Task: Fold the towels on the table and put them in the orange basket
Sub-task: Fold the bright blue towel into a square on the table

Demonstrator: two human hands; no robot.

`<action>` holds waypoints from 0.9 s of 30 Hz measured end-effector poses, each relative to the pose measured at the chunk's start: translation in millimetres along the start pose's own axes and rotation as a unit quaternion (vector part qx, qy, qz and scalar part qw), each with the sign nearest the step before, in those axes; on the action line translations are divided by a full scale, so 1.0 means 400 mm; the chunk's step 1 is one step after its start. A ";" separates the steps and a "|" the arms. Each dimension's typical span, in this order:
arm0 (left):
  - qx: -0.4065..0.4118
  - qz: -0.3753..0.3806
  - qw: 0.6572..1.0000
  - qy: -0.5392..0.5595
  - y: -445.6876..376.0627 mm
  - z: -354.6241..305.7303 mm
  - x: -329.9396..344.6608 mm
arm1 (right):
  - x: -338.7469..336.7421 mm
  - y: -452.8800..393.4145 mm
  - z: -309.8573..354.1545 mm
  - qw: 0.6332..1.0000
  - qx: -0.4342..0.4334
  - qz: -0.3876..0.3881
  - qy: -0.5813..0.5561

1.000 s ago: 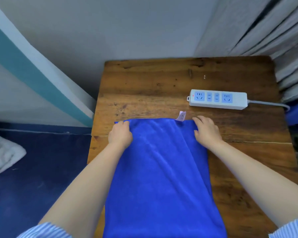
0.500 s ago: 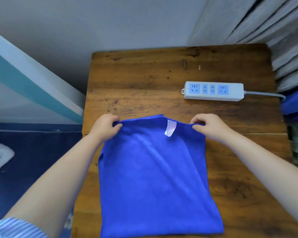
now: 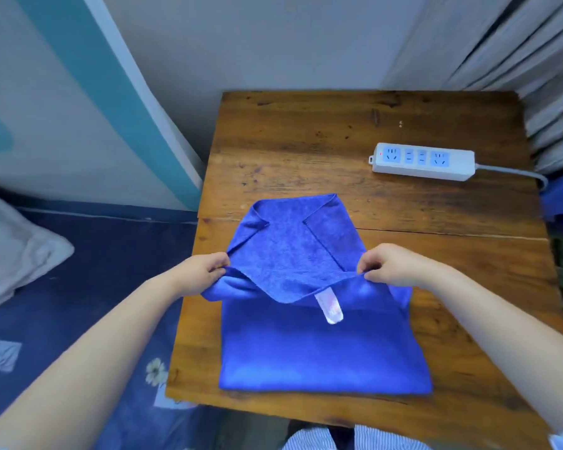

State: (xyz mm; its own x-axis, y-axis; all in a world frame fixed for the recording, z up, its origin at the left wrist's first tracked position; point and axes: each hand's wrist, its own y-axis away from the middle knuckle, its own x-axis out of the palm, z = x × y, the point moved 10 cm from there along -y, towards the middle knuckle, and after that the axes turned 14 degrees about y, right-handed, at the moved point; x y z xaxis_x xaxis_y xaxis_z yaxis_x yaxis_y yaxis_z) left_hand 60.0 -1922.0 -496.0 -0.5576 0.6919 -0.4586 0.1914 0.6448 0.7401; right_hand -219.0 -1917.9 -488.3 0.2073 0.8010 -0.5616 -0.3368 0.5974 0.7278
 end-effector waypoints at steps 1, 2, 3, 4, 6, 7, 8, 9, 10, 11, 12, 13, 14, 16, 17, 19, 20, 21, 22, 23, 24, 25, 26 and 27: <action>0.013 -0.024 0.999 -0.030 0.002 -0.008 -0.005 | -0.015 -0.024 0.024 0.998 -0.002 -0.048 0.046; 0.027 -0.043 0.997 -0.061 0.002 -0.021 -0.005 | -0.027 -0.045 0.048 0.993 -0.004 -0.091 0.077; 0.037 -0.059 0.993 -0.091 -0.001 -0.035 -0.008 | -0.039 -0.069 0.074 0.987 -0.009 -0.126 0.100; 0.046 -0.068 0.989 -0.122 -0.006 -0.054 -0.004 | -0.046 -0.088 0.094 0.982 -0.012 -0.148 0.117; 0.063 -0.086 0.977 -0.186 -0.027 -0.094 -0.005 | -0.057 -0.135 0.135 0.974 -0.023 -0.168 0.151; 0.072 -0.093 0.970 -0.211 -0.042 -0.115 -0.007 | -0.062 -0.158 0.152 0.971 -0.028 -0.171 0.167; 0.080 -0.100 0.965 -0.227 -0.058 -0.136 -0.011 | -0.070 -0.179 0.166 0.967 -0.030 -0.172 0.183; 0.087 -0.103 0.963 -0.234 -0.073 -0.154 -0.011 | -0.073 -0.194 0.174 0.966 -0.030 -0.167 0.195; 0.091 -0.100 0.962 -0.237 -0.093 -0.170 -0.012 | -0.076 -0.211 0.178 0.965 -0.028 -0.158 0.210; 0.093 -0.090 0.963 -0.238 -0.112 -0.180 -0.007 | -0.073 -0.225 0.177 0.963 -0.027 -0.142 0.226; 0.090 -0.075 0.964 -0.237 -0.132 -0.183 0.000 | -0.065 -0.237 0.172 0.963 -0.027 -0.123 0.240; 0.086 -0.060 0.966 -0.235 -0.157 -0.185 0.004 | -0.060 -0.253 0.164 0.964 -0.027 -0.101 0.244; 0.081 -0.045 0.968 -0.234 -0.175 -0.181 0.010 | -0.051 -0.263 0.158 0.968 -0.029 -0.079 0.238; 0.070 -0.021 0.971 -0.229 -0.208 -0.173 0.018 | -0.039 -0.279 0.152 0.975 -0.037 -0.045 0.215; 0.063 -0.011 0.972 -0.227 -0.215 -0.167 0.021 | -0.037 -0.281 0.158 0.976 -0.045 -0.037 0.210; 0.058 -0.006 0.974 -0.221 -0.238 -0.162 0.018 | -0.044 -0.290 0.162 0.973 -0.057 -0.026 0.223; 0.059 -0.014 0.973 -0.221 -0.242 -0.164 0.010 | -0.051 -0.289 0.163 0.971 -0.060 -0.022 0.232; 0.061 -0.030 0.974 -0.217 -0.246 -0.167 -0.001 | -0.061 -0.286 0.157 0.968 -0.062 -0.018 0.243; 0.063 -0.051 0.973 -0.215 -0.248 -0.170 -0.019 | -0.075 -0.280 0.149 0.965 -0.061 -0.017 0.254; 0.064 -0.074 0.972 -0.214 -0.249 -0.169 -0.035 | -0.087 -0.273 0.133 0.961 -0.057 -0.013 0.270; 0.061 -0.097 0.969 -0.219 -0.248 -0.165 -0.056 | -0.104 -0.263 0.116 0.956 -0.049 -0.011 0.289; 0.051 -0.118 0.966 -0.225 -0.246 -0.157 -0.074 | -0.118 -0.252 0.092 0.951 -0.035 -0.008 0.309; 0.040 -0.137 0.962 -0.233 -0.245 -0.148 -0.095 | -0.136 -0.244 0.067 0.944 -0.018 -0.009 0.329; 0.029 -0.153 0.958 -0.240 -0.244 -0.140 -0.110 | -0.152 -0.235 0.043 0.936 0.001 -0.012 0.351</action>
State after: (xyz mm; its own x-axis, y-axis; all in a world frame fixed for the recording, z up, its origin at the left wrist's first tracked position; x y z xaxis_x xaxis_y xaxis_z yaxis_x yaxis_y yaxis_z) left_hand 20.8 -2033.7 -520.5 -0.1608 0.5291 -0.8332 0.1309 0.8482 0.5133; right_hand -184.2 -2022.1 -516.0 -0.4408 0.5649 -0.6976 -0.3375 0.6158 0.7120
